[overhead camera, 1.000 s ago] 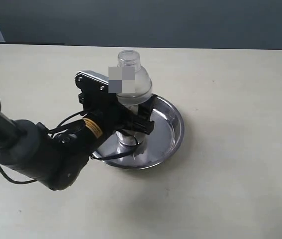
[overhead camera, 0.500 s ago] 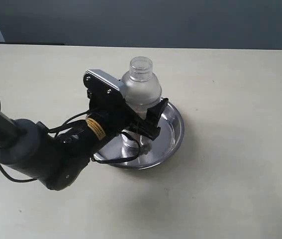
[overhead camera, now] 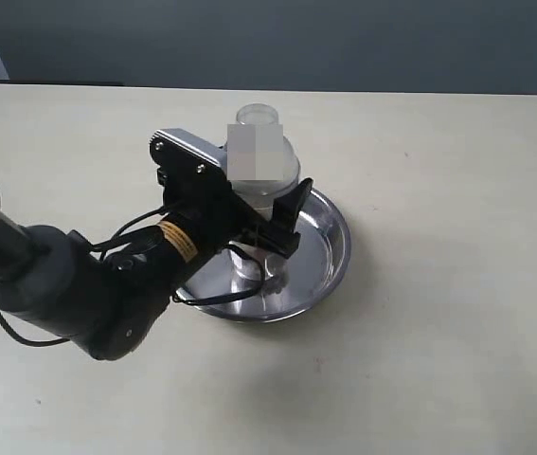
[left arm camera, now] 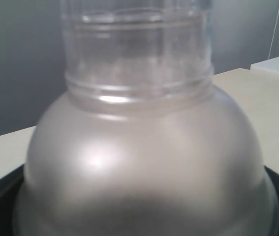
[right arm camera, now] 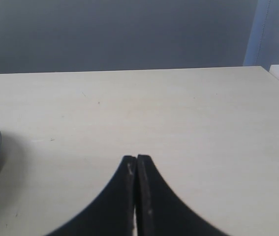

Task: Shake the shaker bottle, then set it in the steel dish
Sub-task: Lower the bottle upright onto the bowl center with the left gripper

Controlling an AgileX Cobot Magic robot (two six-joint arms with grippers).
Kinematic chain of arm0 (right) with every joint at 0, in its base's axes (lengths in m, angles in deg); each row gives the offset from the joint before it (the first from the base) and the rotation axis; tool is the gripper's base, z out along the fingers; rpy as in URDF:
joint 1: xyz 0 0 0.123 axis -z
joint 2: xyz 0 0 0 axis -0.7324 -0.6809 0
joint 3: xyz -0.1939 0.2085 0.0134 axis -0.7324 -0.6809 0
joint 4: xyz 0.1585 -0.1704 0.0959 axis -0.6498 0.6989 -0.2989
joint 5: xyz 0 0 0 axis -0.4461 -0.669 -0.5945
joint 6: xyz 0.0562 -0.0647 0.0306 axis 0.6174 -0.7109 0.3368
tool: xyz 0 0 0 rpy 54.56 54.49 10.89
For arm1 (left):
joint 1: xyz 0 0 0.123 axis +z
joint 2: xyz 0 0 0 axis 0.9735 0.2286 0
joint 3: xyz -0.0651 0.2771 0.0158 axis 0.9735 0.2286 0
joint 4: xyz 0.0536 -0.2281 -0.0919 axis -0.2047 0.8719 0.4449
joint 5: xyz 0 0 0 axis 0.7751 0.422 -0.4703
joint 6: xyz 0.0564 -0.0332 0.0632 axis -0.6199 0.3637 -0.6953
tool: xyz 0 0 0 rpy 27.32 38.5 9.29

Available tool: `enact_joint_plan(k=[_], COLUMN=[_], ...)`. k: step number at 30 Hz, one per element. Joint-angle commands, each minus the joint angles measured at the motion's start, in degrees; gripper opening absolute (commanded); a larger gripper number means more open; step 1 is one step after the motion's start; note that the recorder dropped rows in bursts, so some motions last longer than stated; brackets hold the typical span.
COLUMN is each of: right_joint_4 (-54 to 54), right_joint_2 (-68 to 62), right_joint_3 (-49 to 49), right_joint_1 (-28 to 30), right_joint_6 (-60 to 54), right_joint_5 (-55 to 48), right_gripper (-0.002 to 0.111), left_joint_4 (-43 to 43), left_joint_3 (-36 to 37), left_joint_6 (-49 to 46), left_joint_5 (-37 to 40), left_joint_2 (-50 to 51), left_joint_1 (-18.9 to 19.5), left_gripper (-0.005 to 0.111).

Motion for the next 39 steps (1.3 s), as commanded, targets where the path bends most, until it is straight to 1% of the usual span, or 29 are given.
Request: enact_joint_plan(k=[1, 4, 8, 17, 25, 29, 39], right_joint_4=[0.17, 0.17, 0.17, 0.17, 0.17, 0.17, 0.17], right_joint_2=[0.22, 0.22, 0.22, 0.22, 0.22, 0.22, 0.22], right_joint_3=[-0.07, -0.07, -0.07, -0.07, -0.07, -0.07, -0.07], right_joint_1=[0.2, 0.2, 0.2, 0.2, 0.2, 0.2, 0.2], right_joint_6=[-0.04, -0.04, -0.04, -0.04, -0.04, -0.04, -0.04], right_joint_5=[0.75, 0.75, 0.75, 0.75, 0.75, 0.75, 0.75], right_gripper=[-0.001, -0.001, -0.001, -0.001, -0.001, -0.001, -0.001], left_joint_4=[1.29, 1.29, 3.2, 2.81, 2.46, -0.18, 0.76], left_joint_3=[-0.18, -0.06, -0.06, -0.06, -0.06, -0.06, -0.06], left_joint_6=[0.45, 3.29, 0.05, -0.8, 1.54, 1.54, 1.54], left_joint_5=[-0.74, -0.74, -0.74, -0.74, -0.74, -0.74, -0.74], left_joint_2=[-0.51, -0.63, -0.87, -1.11, -1.5, -3.35, -8.5], left_joint_1=[0.32, 0.32, 0.32, 0.32, 0.32, 0.32, 0.32], left_gripper=[0.09, 0.09, 0.09, 0.09, 0.09, 0.09, 0.09])
